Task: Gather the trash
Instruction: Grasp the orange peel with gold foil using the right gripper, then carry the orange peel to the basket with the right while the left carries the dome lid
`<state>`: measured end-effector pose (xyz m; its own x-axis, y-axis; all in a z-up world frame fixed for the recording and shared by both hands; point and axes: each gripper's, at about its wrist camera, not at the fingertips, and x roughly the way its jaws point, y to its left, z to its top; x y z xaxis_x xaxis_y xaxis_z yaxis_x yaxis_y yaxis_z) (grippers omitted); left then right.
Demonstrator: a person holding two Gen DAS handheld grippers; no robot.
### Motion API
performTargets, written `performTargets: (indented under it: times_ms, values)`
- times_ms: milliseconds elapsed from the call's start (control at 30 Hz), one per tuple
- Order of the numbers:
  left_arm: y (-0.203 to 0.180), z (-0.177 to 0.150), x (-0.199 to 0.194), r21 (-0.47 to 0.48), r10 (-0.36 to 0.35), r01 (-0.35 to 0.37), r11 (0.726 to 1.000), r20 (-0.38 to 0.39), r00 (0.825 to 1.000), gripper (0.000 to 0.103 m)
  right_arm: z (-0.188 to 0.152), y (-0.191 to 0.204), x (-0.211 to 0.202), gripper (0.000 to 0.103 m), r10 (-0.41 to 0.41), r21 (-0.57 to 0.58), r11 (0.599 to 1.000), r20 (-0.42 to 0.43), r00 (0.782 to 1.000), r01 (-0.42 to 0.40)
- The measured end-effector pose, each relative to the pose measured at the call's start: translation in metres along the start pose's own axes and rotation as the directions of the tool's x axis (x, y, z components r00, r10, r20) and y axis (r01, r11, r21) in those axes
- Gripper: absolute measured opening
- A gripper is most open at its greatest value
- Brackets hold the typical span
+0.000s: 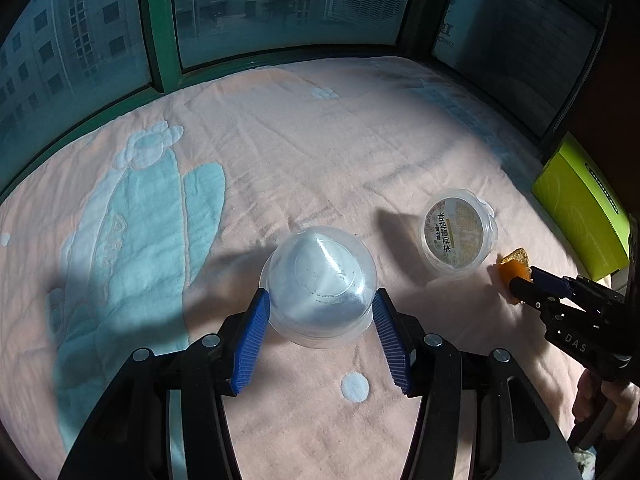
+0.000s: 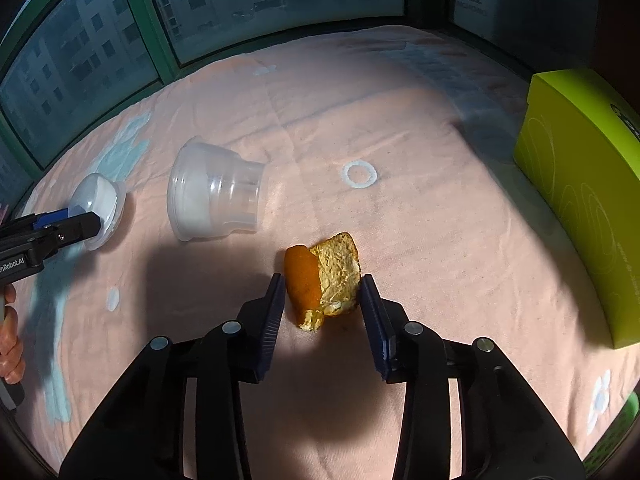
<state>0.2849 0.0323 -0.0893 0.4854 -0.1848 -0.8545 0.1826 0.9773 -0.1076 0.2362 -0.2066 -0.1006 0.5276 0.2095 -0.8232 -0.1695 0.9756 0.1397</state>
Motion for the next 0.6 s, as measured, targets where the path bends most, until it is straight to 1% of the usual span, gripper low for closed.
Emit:
performTargets:
  times_ms: [333, 600]
  values:
    - [-0.019, -0.015, -0.016, 0.035, -0.027, 0.027, 0.999, 0.002, 1.0, 0.052, -0.012, 0.0, -0.031, 0.034, 0.03, 0.009, 0.999, 0.037, 0.999, -0.031]
    - [-0.026, -0.025, -0.027, 0.029, -0.046, 0.046, 0.999, 0.003, 0.999, 0.052, -0.022, -0.005, -0.055, 0.033, 0.033, 0.024, 0.999, 0.063, 0.997, -0.034]
